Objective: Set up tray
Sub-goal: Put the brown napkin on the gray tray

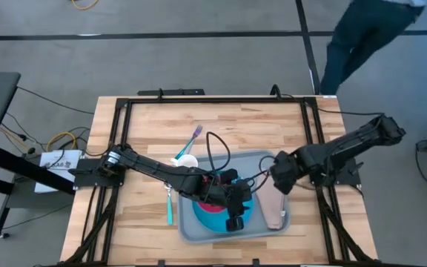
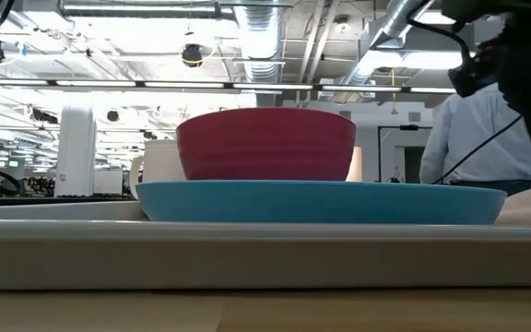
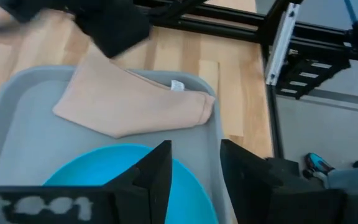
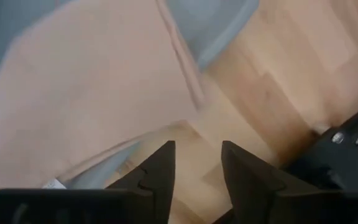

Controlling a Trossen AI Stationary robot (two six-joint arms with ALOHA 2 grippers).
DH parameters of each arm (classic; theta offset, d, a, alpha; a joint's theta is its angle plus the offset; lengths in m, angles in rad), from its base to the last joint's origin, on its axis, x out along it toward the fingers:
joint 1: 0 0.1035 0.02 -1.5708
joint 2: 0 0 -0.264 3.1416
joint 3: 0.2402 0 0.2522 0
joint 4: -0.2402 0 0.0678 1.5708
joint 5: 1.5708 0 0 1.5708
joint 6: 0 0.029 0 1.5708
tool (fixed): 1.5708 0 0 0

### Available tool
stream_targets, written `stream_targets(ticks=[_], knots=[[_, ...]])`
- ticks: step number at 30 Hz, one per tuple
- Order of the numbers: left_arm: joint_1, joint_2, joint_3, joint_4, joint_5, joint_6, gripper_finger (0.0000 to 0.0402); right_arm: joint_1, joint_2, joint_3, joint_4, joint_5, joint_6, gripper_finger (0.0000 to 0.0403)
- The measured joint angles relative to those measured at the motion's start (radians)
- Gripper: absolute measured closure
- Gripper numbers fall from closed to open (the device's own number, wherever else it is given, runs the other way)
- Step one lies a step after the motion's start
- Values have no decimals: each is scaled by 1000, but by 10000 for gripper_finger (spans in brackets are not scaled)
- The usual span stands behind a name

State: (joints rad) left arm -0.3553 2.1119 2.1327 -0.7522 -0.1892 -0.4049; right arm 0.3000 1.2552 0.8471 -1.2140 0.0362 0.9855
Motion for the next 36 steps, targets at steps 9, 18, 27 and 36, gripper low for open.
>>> stream_targets(ticks=[9,18,27,36], knots=[[0,0,0,0,80,-37,278,-101,-173,-50,50,13,-78,214],[0,0,0,0,88,-90,278,-113,-307,-339,395,-36,170,195],[0,0,0,0,89,-138,278,-113,-299,-396,426,-32,256,209],[0,0,0,1,118,-139,278,-113,-299,-396,429,45,343,205]])
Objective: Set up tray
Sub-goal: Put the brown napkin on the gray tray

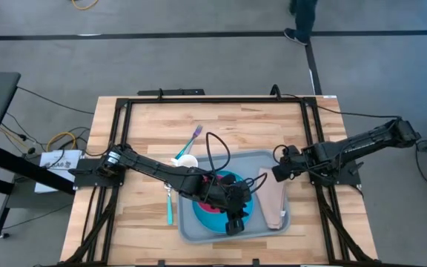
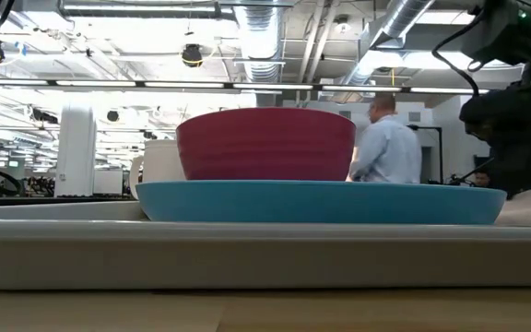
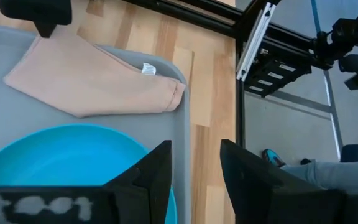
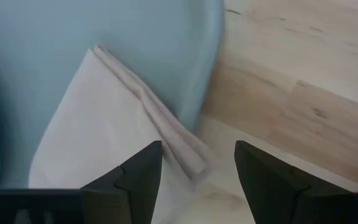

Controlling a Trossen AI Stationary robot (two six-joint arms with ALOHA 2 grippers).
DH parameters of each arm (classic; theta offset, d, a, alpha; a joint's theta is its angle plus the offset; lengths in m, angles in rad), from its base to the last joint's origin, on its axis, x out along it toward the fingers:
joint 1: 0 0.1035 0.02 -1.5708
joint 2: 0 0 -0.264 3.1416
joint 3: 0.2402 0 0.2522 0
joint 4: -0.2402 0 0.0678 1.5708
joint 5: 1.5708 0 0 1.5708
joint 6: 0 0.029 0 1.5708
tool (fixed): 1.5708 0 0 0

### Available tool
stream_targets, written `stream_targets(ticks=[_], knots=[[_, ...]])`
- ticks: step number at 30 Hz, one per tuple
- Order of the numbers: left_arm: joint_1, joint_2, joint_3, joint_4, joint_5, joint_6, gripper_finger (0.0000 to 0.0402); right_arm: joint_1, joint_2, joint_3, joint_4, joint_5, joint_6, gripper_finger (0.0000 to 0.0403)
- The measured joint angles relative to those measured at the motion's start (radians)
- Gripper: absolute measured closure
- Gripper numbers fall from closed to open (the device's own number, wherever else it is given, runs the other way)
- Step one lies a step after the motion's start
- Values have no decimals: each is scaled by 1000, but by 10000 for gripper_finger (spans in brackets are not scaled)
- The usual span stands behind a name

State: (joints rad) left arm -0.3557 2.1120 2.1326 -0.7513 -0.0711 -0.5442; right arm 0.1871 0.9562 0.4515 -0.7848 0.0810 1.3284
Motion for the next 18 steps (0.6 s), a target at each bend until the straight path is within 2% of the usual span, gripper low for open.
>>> stream_targets(ticks=[4,7,11,18], knots=[[0,0,0,0,8,0,278,0,0,-35,19,-2,64,208],[0,0,0,1,8,0,278,0,-1,-86,115,-25,138,211],[0,0,0,1,11,0,278,0,-1,-119,253,-38,148,217],[0,0,0,0,32,0,278,-6,-1,-121,267,-41,148,227]])
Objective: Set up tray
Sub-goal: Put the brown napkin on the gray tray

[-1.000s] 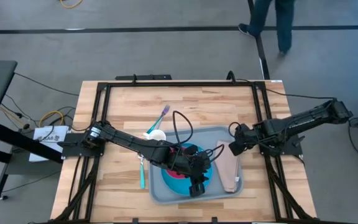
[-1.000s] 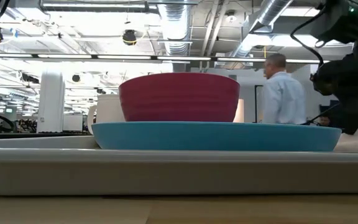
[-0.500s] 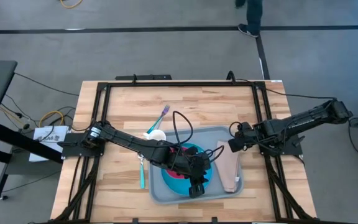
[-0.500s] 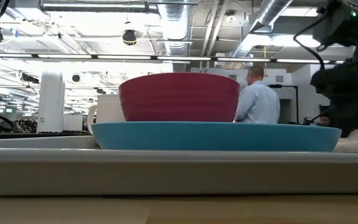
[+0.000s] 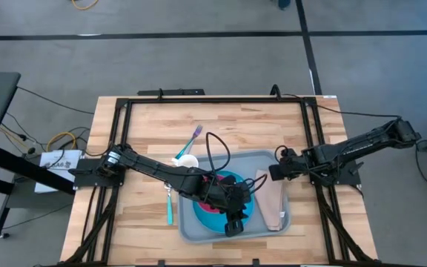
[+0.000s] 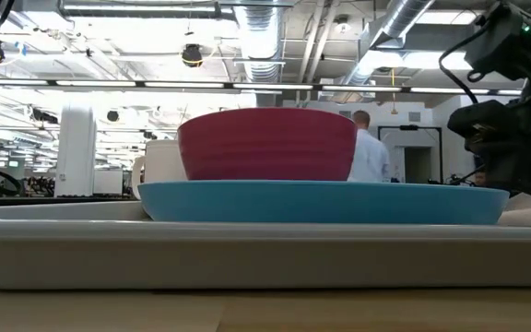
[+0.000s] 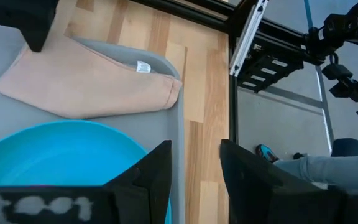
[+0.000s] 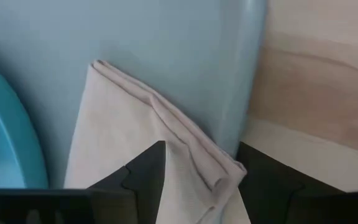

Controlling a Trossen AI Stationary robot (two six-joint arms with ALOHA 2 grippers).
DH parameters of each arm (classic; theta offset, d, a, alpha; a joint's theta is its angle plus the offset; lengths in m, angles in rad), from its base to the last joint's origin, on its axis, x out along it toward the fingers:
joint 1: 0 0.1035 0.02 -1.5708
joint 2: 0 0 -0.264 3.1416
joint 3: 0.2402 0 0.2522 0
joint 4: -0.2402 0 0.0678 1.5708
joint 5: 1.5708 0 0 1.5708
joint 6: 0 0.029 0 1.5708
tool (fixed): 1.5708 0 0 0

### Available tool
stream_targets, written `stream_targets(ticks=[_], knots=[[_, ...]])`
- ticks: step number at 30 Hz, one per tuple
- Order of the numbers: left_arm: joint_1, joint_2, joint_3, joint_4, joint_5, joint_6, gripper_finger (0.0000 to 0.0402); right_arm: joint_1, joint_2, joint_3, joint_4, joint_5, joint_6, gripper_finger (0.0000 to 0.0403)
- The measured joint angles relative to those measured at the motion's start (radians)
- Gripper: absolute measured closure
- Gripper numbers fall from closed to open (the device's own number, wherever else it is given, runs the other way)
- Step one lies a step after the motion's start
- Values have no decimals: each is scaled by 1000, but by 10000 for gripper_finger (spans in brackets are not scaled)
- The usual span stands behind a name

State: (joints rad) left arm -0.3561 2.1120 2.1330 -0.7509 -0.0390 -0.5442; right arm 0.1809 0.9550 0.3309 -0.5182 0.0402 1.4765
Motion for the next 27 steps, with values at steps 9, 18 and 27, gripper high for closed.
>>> stream_targets(ticks=[9,18,27], knots=[[0,0,0,0,0,0,278,2,0,0,-2,-19,13,283],[0,0,0,0,-1,0,278,2,-2,1,-13,-22,21,356],[0,0,0,0,-1,-1,278,2,-2,2,-27,-44,-3,342]])
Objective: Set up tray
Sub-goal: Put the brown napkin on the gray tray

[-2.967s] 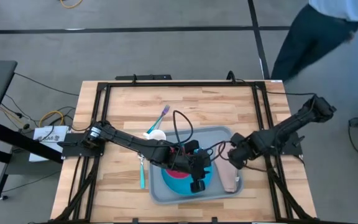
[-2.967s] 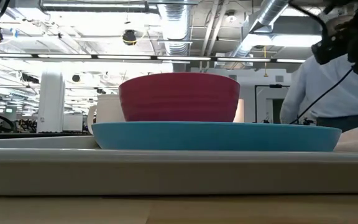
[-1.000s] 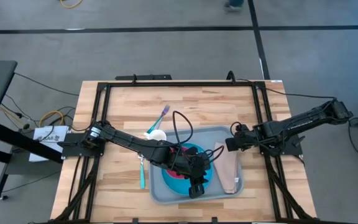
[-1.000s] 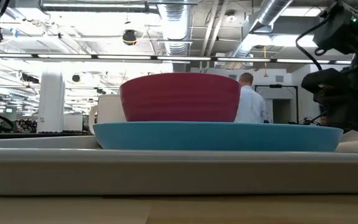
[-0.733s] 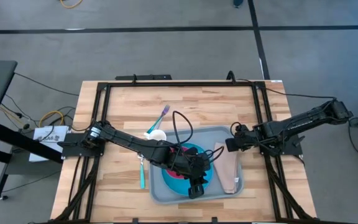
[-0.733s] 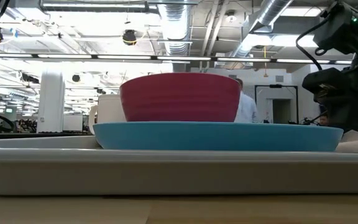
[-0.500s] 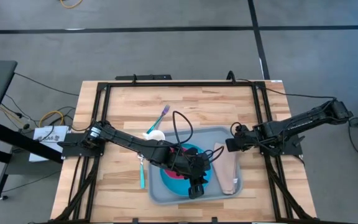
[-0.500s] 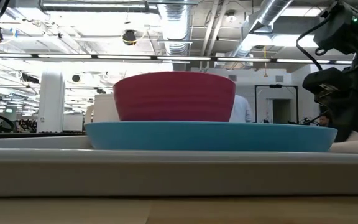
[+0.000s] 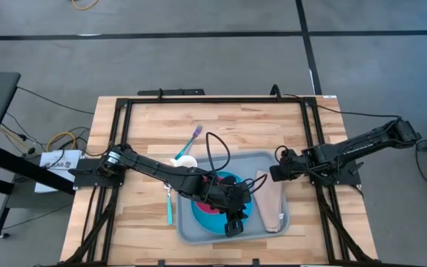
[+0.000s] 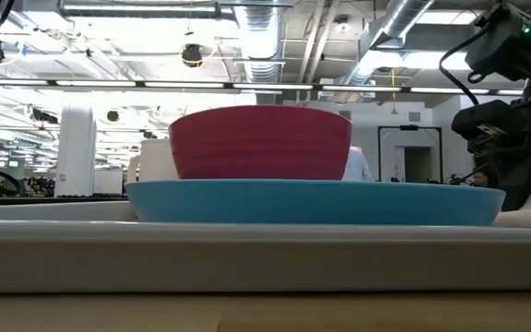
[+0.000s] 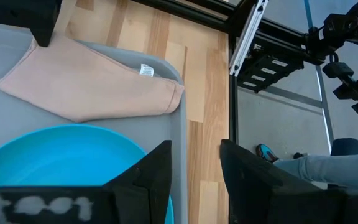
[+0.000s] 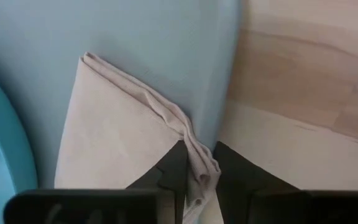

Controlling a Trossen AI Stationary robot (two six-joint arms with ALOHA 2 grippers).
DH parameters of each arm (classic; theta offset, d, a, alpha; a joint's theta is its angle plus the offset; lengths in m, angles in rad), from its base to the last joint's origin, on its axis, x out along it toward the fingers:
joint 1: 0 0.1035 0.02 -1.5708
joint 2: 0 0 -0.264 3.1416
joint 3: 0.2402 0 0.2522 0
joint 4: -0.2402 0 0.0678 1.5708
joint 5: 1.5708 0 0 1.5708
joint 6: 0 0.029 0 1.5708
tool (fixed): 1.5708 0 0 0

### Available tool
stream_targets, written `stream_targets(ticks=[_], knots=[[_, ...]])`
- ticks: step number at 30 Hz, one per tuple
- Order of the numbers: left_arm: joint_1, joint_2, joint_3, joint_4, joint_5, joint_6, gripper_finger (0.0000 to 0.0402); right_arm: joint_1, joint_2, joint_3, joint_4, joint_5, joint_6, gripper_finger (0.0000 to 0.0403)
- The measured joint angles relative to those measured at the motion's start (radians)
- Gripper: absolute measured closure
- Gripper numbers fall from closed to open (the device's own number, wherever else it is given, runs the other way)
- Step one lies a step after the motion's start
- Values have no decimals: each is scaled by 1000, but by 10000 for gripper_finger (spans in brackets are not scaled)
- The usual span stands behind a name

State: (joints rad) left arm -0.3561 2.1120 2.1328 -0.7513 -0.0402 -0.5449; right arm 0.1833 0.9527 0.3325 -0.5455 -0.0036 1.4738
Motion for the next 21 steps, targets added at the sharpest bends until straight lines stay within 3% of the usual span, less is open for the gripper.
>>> stream_targets(ticks=[21], knots=[[0,0,0,0,0,-1,278,0,3,53,-54,-8,-140,314]])
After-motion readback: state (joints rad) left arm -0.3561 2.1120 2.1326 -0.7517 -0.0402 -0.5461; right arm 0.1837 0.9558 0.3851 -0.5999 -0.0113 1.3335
